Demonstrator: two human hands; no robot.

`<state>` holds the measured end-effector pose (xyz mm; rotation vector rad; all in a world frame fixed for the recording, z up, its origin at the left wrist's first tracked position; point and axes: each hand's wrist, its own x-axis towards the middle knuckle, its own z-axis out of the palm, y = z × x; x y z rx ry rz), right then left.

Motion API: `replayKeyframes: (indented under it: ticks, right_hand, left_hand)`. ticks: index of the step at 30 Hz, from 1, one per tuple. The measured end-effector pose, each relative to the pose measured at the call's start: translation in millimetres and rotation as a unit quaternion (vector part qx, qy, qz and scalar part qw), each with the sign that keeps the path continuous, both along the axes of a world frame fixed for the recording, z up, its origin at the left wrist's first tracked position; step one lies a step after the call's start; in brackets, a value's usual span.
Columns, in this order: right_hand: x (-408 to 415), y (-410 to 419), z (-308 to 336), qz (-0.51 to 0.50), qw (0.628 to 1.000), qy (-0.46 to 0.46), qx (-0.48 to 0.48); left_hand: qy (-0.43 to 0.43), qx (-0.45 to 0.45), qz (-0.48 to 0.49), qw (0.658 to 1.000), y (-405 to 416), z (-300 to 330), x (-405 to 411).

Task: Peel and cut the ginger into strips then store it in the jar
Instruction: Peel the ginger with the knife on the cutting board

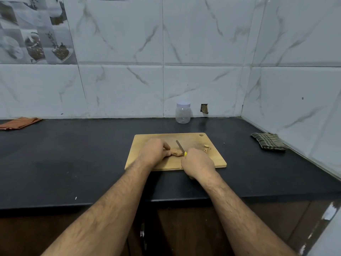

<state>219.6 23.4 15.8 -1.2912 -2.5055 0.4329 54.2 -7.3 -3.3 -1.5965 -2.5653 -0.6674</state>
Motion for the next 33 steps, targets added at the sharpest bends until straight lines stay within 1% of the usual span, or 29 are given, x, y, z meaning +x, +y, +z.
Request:
replayKeyframes:
  ticks: [4, 7, 24, 33]
  right_hand:
    - [-4, -9, 2, 0.013, 0.999, -0.019, 0.031]
    - [-10, -14, 0, 0.016, 0.998, -0.040, 0.036]
    - [-17, -22, -4, 0.021, 0.997, -0.053, 0.048]
    - [-23, -23, -2, 0.034, 0.994, -0.097, 0.040]
  left_hand:
    - [-0.043, 0.025, 0.047, 0.998, 0, -5, 1]
    - [-0.047, 0.029, 0.062, 0.997, 1, -7, 3]
    - [-0.040, 0.046, 0.050, 0.997, 0, -7, 10]
    - [-0.043, 0.052, 0.046, 0.997, -1, -11, 11]
